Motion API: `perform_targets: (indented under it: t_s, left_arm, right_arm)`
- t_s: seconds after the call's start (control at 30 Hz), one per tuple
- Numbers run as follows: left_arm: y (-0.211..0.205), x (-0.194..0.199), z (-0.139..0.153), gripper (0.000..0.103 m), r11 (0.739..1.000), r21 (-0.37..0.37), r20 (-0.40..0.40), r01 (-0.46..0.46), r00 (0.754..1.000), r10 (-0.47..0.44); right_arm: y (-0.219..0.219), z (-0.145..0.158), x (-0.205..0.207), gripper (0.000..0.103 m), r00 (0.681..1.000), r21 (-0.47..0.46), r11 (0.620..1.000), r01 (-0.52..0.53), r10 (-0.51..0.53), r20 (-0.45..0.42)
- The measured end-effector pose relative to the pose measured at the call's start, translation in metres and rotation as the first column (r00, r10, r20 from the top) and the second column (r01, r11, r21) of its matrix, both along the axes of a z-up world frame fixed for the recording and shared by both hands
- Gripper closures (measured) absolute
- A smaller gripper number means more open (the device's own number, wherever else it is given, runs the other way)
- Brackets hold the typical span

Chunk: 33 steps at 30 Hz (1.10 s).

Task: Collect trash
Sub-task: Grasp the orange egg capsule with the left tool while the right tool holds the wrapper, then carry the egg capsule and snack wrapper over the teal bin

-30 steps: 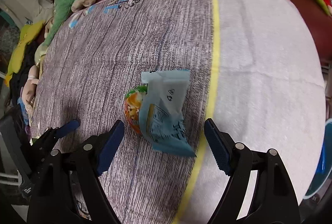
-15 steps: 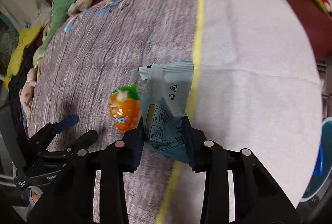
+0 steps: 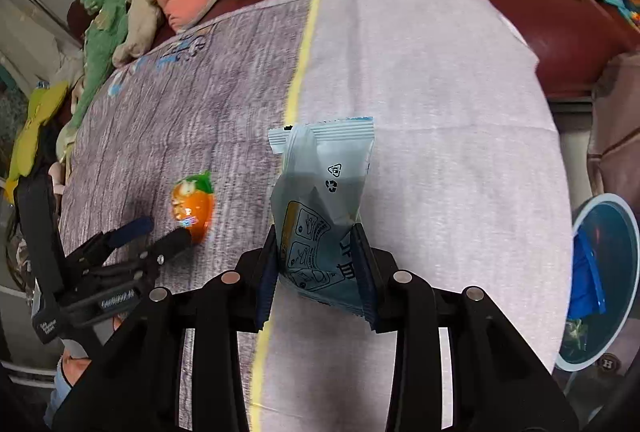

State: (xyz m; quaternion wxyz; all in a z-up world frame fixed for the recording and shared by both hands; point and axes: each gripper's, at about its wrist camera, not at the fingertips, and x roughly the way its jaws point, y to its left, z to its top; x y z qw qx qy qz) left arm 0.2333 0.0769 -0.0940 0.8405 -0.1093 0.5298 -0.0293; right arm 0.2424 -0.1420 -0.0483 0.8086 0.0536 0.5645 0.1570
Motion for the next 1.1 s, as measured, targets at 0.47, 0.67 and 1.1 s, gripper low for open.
perform_targets:
  t_s: [0.47, 0.67, 1.1]
  left_arm:
    - [-0.031, 0.02, -0.01, 0.025, 0.979, 0.202, 0.003, -0.011, 1.0, 0.011]
    - [-0.034, 0.018, -0.005, 0.045, 0.979, 0.203, 0.011, -0.004, 1.0, 0.002]
    - [-0.084, -0.017, 0.033, 0.046, 0.985, 0.146, 0.09, 0.087, 0.991, -0.101]
  right_arm:
    - [-0.043, -0.014, -0.002, 0.069, 0.999, 0.031, 0.998, 0.047, -0.047, -0.017]
    - [-0.057, -0.015, -0.007, 0.069, 0.998, 0.044, 0.997, 0.07, -0.07, -0.011]
    - [-0.098, -0.009, -0.033, 0.069, 0.99, 0.074, 0.987, 0.141, -0.142, 0.0]
